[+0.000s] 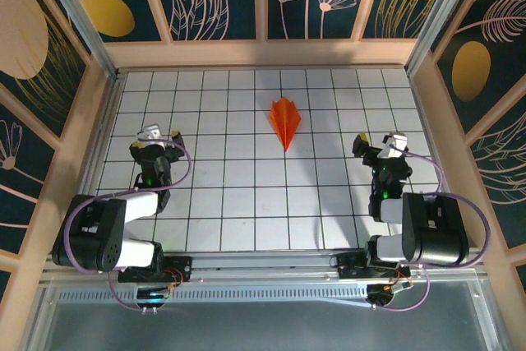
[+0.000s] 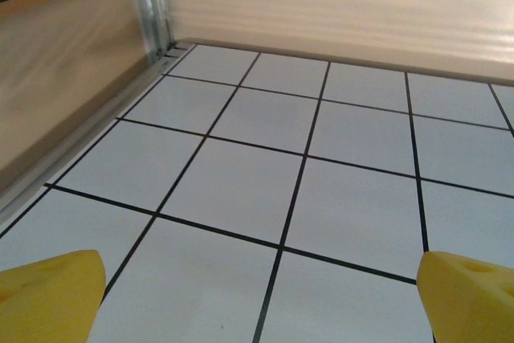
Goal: Fold a paper plane with a square sheet of paper (fold left side to right side)
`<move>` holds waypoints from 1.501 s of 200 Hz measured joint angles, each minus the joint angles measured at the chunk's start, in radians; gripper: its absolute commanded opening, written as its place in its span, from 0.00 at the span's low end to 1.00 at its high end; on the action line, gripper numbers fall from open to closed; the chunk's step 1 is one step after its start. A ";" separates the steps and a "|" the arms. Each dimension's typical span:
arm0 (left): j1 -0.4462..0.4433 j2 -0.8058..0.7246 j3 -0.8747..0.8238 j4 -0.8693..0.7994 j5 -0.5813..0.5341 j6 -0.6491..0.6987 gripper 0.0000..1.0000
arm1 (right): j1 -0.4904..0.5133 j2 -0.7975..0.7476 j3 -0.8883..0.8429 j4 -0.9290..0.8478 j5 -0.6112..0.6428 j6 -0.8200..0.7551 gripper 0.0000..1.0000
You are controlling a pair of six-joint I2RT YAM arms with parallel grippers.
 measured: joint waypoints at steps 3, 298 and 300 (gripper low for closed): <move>0.000 0.001 0.000 0.002 0.004 0.003 0.99 | 0.002 0.011 0.000 0.007 -0.006 0.000 0.99; 0.118 0.143 -0.077 0.390 0.179 0.088 0.99 | 0.038 0.186 0.071 0.089 -0.014 -0.026 0.99; 0.118 0.143 -0.077 0.390 0.179 0.088 0.99 | 0.038 0.186 0.071 0.089 -0.014 -0.026 0.99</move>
